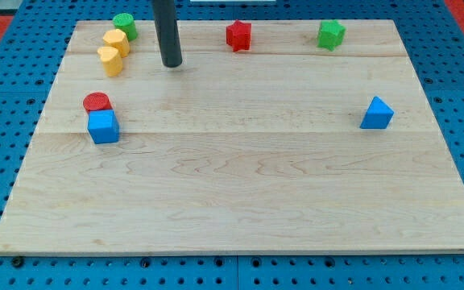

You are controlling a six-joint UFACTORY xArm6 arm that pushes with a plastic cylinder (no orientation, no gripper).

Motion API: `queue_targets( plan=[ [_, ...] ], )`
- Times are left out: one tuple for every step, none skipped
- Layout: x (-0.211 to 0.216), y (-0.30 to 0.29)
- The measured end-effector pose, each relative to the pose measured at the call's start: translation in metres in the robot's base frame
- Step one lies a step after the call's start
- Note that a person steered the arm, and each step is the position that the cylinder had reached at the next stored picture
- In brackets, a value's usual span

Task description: Slide the yellow hexagon to the center

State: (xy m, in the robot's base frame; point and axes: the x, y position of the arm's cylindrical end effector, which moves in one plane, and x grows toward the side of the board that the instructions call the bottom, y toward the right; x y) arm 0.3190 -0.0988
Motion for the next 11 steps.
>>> queue_targets(
  plan=[
    [0.046, -0.058],
    [0.037, -0.156],
    [-0.025, -0.172],
    [-0.077, -0.156],
    [-0.090, -0.155],
    [-0.090, -0.155],
    [-0.090, -0.144],
    [-0.089, -0.119],
    [-0.089, -0.092],
    [-0.082, -0.082],
    [-0.038, -0.092]
  ],
)
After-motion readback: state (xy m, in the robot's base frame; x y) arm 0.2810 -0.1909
